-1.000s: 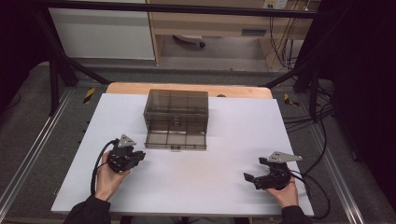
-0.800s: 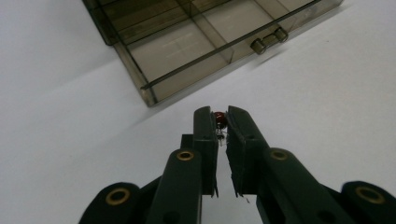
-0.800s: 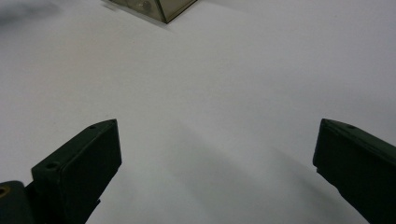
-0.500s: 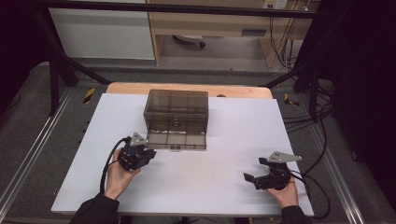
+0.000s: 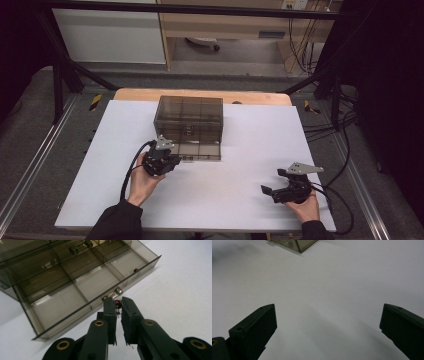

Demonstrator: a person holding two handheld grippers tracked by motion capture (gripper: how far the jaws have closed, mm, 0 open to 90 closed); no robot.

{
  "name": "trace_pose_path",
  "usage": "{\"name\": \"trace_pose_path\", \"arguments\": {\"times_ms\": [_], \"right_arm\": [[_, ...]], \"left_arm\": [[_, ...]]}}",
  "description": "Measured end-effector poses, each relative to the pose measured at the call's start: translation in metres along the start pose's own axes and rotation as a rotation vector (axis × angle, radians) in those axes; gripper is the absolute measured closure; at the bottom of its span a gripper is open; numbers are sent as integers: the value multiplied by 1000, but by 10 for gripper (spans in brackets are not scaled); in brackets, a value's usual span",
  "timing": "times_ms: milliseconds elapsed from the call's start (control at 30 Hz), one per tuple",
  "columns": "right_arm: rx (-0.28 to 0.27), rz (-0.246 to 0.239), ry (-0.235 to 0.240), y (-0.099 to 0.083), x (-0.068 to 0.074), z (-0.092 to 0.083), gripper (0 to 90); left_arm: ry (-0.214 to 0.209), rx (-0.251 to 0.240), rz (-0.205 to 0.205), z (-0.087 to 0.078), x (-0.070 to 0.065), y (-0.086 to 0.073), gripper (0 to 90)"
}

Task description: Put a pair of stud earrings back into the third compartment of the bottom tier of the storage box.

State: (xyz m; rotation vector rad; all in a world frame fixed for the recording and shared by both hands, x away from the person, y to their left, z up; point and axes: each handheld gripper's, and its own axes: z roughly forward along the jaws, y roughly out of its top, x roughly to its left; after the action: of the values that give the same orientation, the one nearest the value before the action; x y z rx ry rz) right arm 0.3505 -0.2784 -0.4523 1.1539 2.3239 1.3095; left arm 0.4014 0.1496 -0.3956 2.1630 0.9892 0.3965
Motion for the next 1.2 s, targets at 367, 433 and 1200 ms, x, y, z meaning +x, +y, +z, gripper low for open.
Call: {"name": "trace_pose_path", "arguments": {"times_ms": [367,433,1200], "right_arm": [[-3,0,-1,0,0,0,15],[-2,-2,-1,0,0,0,15],[-6,-2,0,0,0,0,15]], "left_arm": [[-11,13,-9,14,-10,15,820],[-17,6,-1,16,-11,19,819],[-26,9,2,54,-25,52,818]]}}
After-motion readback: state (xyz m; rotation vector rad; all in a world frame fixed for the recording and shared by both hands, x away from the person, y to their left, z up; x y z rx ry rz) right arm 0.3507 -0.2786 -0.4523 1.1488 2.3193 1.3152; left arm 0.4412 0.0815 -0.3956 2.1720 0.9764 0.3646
